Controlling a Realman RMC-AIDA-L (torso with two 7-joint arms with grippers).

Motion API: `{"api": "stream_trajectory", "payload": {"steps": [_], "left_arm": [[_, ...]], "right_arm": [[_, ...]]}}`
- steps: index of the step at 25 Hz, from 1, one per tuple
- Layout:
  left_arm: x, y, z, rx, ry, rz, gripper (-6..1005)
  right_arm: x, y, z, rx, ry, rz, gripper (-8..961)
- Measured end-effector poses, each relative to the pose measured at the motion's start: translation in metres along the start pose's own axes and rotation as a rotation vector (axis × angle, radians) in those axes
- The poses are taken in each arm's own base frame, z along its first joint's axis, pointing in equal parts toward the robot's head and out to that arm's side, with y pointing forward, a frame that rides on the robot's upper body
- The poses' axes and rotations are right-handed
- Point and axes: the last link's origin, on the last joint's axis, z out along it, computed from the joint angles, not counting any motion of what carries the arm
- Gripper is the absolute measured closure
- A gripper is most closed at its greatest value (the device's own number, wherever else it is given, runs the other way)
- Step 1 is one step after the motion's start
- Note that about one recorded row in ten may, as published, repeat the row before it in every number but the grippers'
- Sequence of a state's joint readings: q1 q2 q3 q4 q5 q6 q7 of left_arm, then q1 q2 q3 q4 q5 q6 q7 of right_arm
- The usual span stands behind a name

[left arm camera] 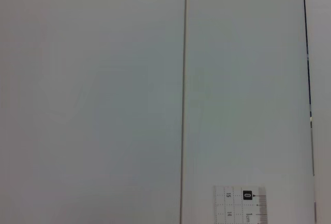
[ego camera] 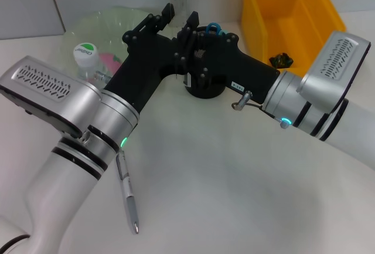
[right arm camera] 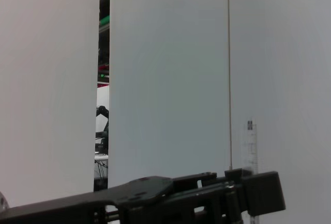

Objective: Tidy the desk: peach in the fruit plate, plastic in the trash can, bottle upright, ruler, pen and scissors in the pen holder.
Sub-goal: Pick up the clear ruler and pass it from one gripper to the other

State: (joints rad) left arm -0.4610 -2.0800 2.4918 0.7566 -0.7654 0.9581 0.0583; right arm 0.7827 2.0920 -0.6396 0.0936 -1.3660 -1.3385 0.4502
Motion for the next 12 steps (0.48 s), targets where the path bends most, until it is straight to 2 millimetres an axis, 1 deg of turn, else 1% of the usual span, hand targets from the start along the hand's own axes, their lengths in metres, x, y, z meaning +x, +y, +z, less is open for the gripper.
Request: {"api": "stream_trajectory", "payload": {"steps": [1, 6, 12], "left_arm": [[0.0, 0.0001, -0.0002, 0.0, 0.0, 0.0, 602], [0.0, 0.0, -0.0006, 0.001, 0.001, 0.0, 602], [-0.0003, 0.0001, -0.0009, 0.0, 0.001, 0.0, 602]], "right_arm": [[0.0002, -0.0001, 0.0, 0.001, 0.002, 0.0, 781], [0.0012, 0.0, 0.001, 0.003, 0.009, 0.007, 872], [0.0022, -0.0001, 0.0024, 0.014, 0.014, 0.028, 892]]}}
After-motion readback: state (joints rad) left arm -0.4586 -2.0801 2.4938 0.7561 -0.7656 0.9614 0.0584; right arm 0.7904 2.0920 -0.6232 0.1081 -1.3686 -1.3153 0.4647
